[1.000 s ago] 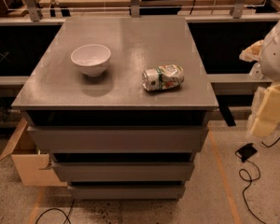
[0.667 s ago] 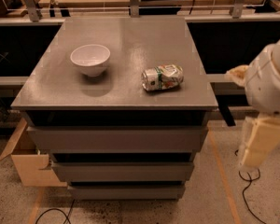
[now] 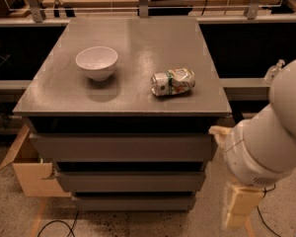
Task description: Open top drawer
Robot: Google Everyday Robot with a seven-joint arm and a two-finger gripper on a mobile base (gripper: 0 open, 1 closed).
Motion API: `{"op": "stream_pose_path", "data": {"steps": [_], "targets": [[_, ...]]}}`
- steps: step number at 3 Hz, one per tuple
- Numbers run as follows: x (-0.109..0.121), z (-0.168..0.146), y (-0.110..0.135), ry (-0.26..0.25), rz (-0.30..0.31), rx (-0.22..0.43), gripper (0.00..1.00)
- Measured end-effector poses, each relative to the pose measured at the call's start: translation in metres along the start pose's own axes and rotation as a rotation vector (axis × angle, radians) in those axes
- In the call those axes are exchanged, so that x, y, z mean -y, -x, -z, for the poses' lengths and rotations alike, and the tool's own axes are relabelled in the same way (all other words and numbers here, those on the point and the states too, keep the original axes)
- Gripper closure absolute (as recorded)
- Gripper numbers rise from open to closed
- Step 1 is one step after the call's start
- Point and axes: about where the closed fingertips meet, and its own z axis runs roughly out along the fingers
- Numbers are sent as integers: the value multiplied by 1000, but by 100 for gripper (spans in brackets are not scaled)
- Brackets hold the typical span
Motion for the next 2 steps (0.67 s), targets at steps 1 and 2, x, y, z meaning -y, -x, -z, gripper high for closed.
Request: {"op": "stream_pose_path", "data": {"steps": [1,2], "targets": [[-7,-48,0,27,-47,62,0],[-7,-48,0,27,-47,62,0]]}}
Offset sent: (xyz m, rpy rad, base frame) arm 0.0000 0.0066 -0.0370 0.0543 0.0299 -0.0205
